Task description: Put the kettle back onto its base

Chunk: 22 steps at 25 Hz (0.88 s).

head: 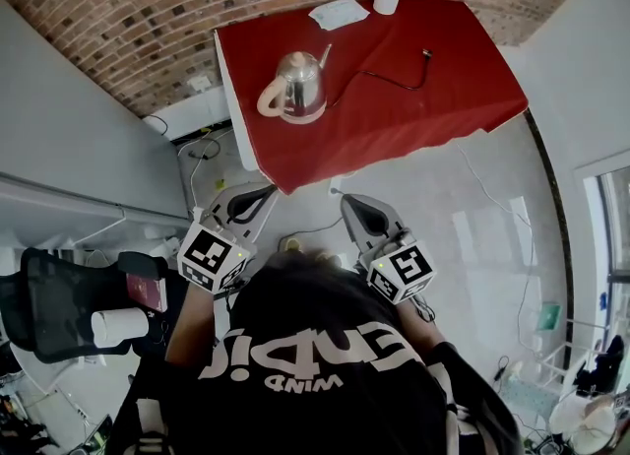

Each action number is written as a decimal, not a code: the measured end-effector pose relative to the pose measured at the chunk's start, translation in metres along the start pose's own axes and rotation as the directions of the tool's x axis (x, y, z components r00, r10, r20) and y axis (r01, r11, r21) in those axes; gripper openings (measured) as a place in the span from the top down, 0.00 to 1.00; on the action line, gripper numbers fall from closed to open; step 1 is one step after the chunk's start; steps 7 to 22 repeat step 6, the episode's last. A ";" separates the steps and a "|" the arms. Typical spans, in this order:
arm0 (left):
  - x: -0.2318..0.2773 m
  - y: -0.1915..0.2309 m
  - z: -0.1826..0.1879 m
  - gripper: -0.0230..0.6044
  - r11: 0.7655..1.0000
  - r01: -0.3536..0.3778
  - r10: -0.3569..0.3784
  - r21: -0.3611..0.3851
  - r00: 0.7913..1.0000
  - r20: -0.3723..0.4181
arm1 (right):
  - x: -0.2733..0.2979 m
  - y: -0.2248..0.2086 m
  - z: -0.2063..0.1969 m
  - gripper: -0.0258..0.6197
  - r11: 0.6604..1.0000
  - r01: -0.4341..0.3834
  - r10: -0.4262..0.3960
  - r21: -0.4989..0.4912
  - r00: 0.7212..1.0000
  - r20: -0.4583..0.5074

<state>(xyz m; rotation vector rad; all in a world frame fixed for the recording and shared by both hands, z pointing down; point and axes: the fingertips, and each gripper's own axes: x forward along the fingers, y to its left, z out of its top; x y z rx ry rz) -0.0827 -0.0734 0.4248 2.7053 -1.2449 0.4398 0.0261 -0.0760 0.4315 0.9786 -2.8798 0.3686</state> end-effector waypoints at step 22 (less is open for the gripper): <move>0.001 0.006 0.005 0.95 1.000 -0.008 0.008 0.003 1.000 0.008 | 0.003 -0.003 0.002 0.93 1.000 -0.006 0.006 0.002 1.000 0.005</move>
